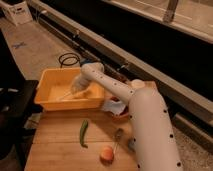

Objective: Wipe tray with brush

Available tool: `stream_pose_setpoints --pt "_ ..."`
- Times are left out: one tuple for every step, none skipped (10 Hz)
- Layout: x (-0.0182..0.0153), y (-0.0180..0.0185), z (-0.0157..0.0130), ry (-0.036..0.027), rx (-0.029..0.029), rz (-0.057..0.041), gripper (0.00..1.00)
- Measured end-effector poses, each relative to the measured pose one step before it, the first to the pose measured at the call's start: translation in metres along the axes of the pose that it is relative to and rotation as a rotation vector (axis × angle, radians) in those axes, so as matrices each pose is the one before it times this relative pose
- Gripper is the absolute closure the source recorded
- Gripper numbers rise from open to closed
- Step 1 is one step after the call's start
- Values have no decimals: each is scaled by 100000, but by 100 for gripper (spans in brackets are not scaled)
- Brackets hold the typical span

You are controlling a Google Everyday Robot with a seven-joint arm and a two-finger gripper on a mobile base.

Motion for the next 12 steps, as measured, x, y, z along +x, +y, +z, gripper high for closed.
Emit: stream_pose_setpoints --pt "600 415 -512 1759 -1417 1573 87" --pt "470 313 -292 1517 -1253 803 87" --pt "592 -80 -153 1946 -1384 889 87" --pt "498 -177 214 964 -960 622 87" --pt "502 -332 240 159 -118 422 87" --pt "538 -525 421 -171 186 79 87" --pt "78 -644 534 -1107 418 -335 87" --pt "-416 -724 638 -1675 860 -808 87" --pt "-883 -520 352 -2700 1209 -1069 87" --pt "-792 121 193 -3136 1033 -253 87" --pt "-1080 539 48 -3569 833 168 87" --pt "-812 589 21 -2335 347 168 87"
